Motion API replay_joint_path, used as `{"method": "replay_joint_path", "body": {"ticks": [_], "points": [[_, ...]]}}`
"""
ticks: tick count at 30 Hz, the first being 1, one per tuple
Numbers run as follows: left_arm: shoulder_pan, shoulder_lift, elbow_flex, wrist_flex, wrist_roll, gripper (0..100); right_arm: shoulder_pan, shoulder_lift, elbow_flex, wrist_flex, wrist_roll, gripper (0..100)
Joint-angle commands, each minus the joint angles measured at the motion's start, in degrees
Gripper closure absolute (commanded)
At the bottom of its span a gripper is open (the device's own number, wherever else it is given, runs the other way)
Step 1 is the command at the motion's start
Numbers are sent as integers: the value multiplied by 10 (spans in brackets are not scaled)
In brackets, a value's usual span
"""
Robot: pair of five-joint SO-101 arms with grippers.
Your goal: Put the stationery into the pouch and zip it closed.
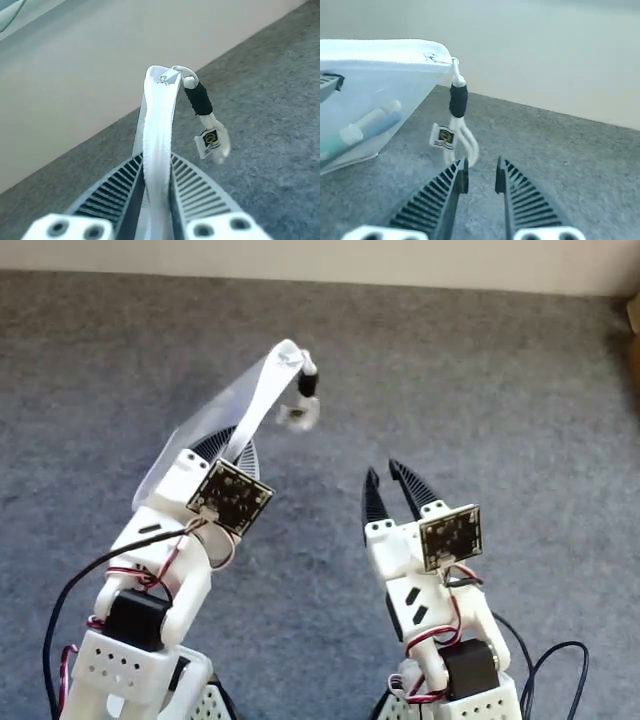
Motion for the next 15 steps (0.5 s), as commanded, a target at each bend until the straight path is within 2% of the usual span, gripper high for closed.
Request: {"method": "replay_joint_path", "body": {"ticks": [1, 6, 15], "points": [[15, -9, -8, -12, 19, 918, -4, -5, 0, -11, 6, 908], [13, -9, -11, -15, 108, 847, -5, -5, 0, -11, 6, 908], [17, -10, -53, 2, 117, 839, -3, -5, 0, -11, 6, 908]]}}
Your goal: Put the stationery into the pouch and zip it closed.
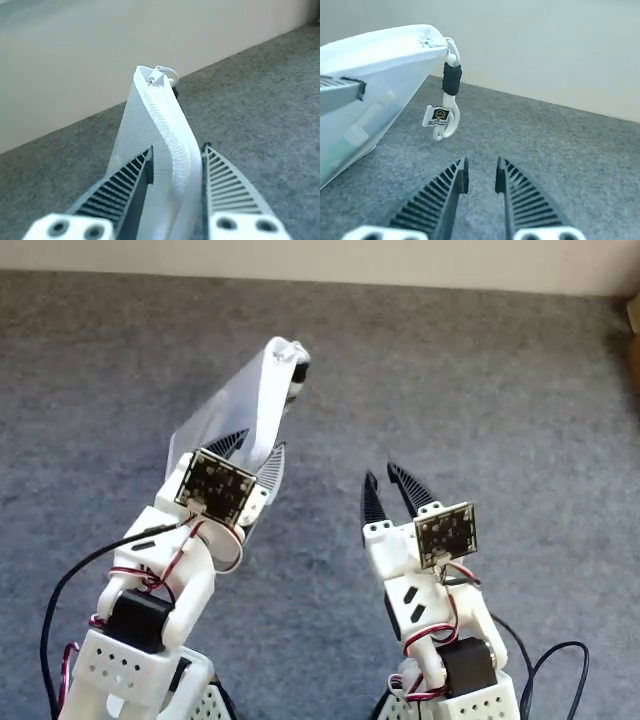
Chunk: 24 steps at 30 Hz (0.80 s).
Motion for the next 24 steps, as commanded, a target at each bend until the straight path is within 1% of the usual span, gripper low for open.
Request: {"method": "replay_joint_path", "body": {"ticks": [1, 6, 11, 17, 24], "points": [[8, -10, -51, 12, 6, 839, -3, -7, -7, -11, 5, 908], [6, -10, -76, 58, 6, 839, -3, -7, -7, -11, 5, 908], [5, -20, -80, 77, 6, 839, -3, -7, -7, -12, 5, 908], [8, -137, -75, 119, 6, 839, -3, -7, -7, -12, 5, 908], [4, -249, 2, 119, 3, 839, -3, -7, -7, -12, 5, 908]]}}
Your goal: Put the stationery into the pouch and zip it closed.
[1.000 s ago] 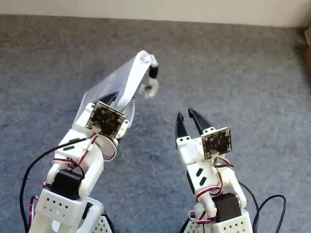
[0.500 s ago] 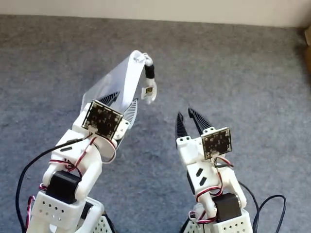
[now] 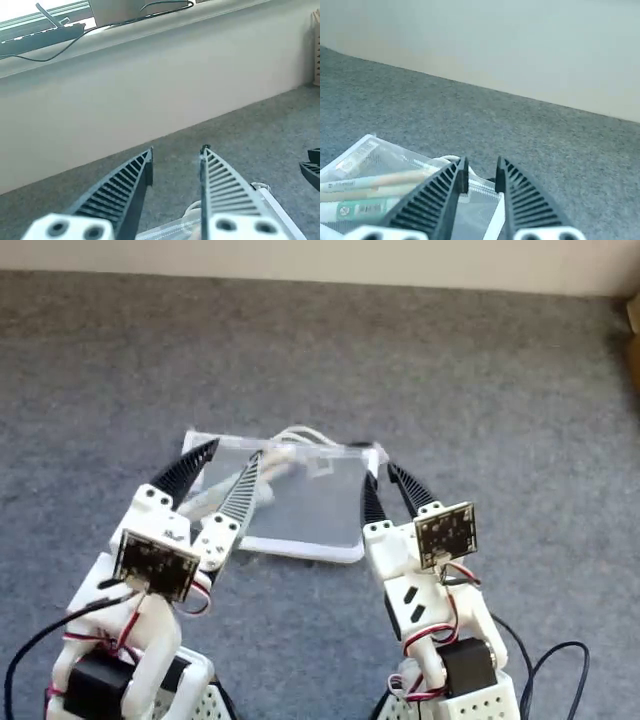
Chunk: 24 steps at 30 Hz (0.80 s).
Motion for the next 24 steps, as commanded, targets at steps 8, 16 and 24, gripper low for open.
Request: {"method": "replay_joint_path", "body": {"ticks": [8, 16, 24], "points": [[-68, -62, 43, 6, 3, 839, -3, -7, -7, -13, 5, 908], [-117, -65, 74, 35, 5, 839, -3, -7, -7, -15, 3, 908], [-119, -65, 105, 33, 5, 915, -3, -7, -7, -15, 2, 908]]}}
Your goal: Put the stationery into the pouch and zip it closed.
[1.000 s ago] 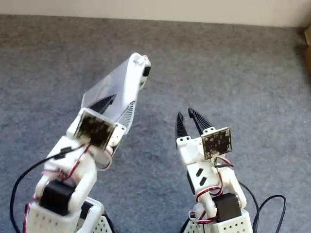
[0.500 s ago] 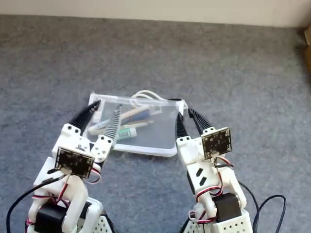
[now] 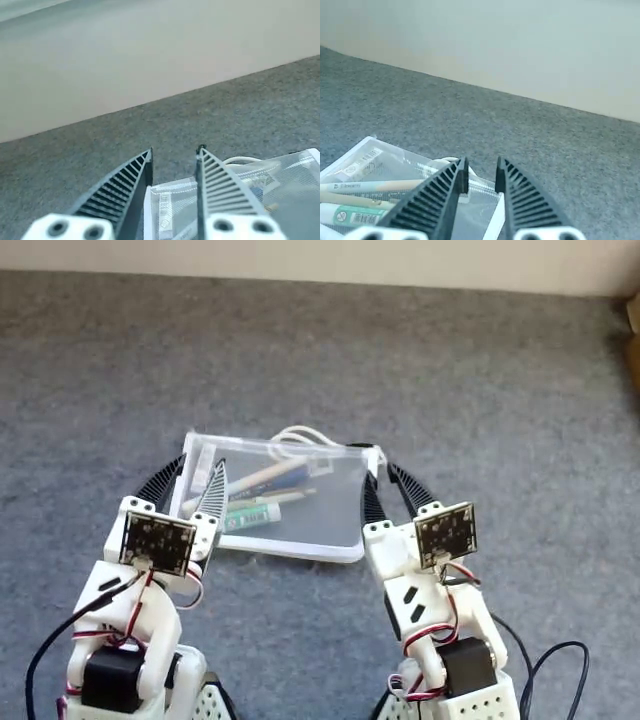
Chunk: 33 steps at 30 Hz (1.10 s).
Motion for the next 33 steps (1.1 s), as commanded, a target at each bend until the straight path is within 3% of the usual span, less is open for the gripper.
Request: {"method": "replay_joint_path", "body": {"ticks": [1, 9, 23, 33], "points": [[-8, -7, 4, 1, 4, 939, -3, -7, -7, -15, 2, 908], [-13, -8, 41, 3, 4, 994, -3, -7, -7, -15, 2, 908], [-167, -8, 149, 3, 5, 993, -2, -7, -12, -15, 2, 908], [-180, -8, 196, 1, 5, 993, 5, -7, -48, -12, 4, 908]]}}
